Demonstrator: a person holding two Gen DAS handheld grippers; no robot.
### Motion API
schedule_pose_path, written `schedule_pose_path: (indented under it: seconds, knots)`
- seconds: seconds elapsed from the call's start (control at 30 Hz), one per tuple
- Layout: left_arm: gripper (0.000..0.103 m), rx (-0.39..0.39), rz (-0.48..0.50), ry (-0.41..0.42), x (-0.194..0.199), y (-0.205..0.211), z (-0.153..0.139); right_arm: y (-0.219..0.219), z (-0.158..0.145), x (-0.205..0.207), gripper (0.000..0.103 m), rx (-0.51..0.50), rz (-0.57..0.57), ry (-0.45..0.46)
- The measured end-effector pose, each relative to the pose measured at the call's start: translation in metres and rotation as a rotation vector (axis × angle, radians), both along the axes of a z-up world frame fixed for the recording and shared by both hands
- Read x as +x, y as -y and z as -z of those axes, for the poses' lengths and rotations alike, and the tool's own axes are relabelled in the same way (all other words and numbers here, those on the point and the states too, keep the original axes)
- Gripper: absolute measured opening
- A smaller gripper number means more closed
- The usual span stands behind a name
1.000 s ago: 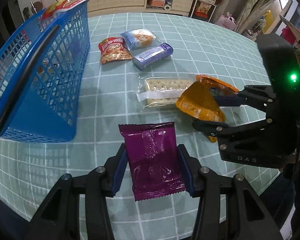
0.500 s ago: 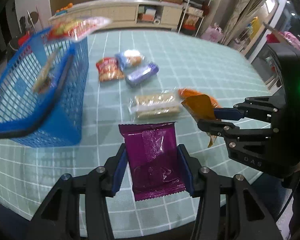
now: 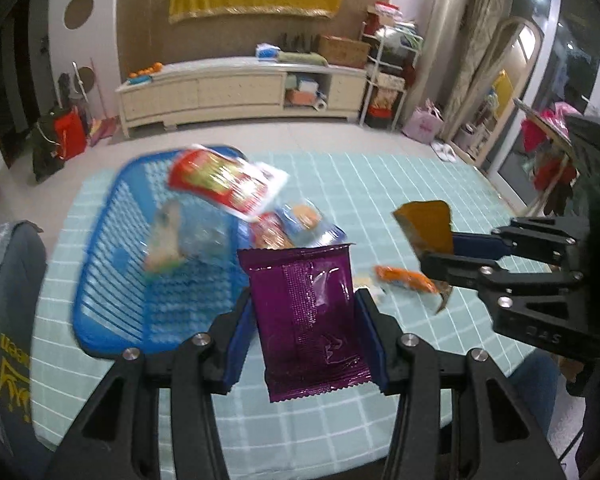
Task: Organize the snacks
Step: 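Carry both bags over the blue basket and open both tools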
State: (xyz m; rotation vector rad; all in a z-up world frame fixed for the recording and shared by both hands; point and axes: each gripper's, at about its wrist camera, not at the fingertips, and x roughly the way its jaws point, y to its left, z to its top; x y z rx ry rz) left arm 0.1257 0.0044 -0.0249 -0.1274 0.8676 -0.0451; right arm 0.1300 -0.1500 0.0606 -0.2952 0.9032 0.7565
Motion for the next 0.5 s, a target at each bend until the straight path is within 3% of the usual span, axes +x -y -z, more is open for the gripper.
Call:
schedule_pose_path:
  seconds: [0.27,0.5]
  knots:
    - [0.046,0.047,-0.057,0.044,0.015,-0.057,-0.031,-0.043,-0.023,0.027,0.029,0.049,-0.003,0.011]
    - [0.046,0.071,-0.088,0.026,0.049,-0.093,-0.026,-0.091,-0.017,0.068,0.029,0.055,0.013,-0.025]
